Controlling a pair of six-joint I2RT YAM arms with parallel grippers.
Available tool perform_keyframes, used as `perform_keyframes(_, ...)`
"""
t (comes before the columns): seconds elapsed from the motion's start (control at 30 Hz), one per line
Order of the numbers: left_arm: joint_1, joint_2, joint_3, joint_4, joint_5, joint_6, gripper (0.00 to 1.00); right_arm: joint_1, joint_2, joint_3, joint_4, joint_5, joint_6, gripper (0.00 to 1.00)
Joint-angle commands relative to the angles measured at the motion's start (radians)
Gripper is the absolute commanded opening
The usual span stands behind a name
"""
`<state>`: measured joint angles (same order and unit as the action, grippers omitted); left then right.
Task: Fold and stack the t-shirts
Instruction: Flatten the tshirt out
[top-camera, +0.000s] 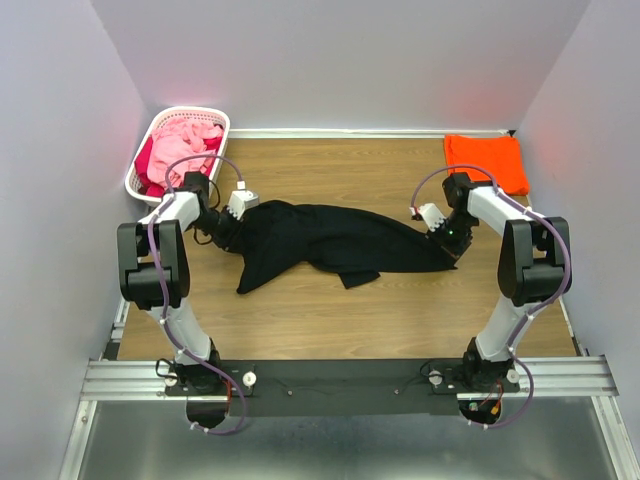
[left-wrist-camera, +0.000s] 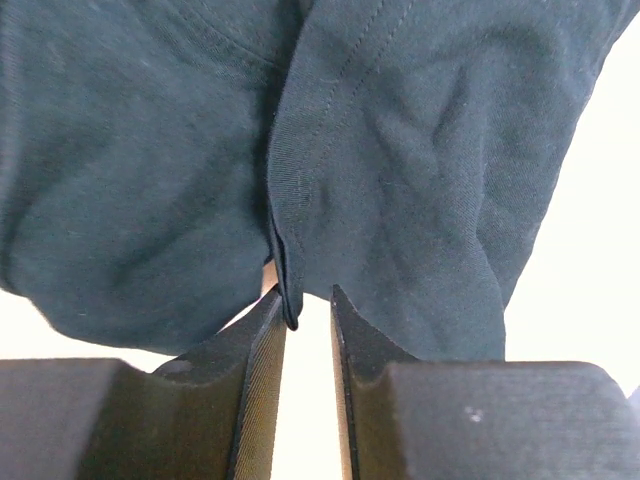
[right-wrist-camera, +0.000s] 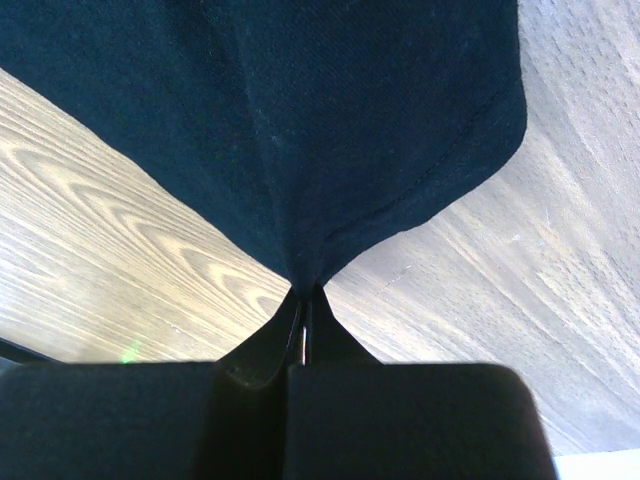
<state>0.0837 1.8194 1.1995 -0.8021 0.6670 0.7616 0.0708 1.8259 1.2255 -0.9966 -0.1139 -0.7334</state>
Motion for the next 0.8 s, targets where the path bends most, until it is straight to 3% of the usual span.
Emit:
perform_keyframes(0.0,-0.004,-0.012,-0.034,-0.005,-0.003,0.002,0.29,-0.005,0.010,0.000,-0.023,0.000,0.005,0.00)
perform_keyframes(0.13,-0.004,-0.060,-0.054,-0.003,0.000,0.004,0.20,-0.006,0.016,-0.001,-0.023,-0.006,0.008,0.00)
perform_keyframes(0.27,-0.002,-0.084,-0.041,-0.015,0.013,0.001,0.00,-0.005,0.016,0.003,-0.022,-0.004,0.009,0.00)
perform_keyframes(0.6,0.001,-0.190,0.151,-0.072,0.023,-0.019,0.00,-0.046,0.010,0.090,-0.054,-0.038,0.026,0.01)
perform_keyframes(0.77,0.059,-0.247,0.392,-0.054,0.061,-0.108,0.00,-0.114,0.013,0.351,-0.163,-0.110,0.046,0.01)
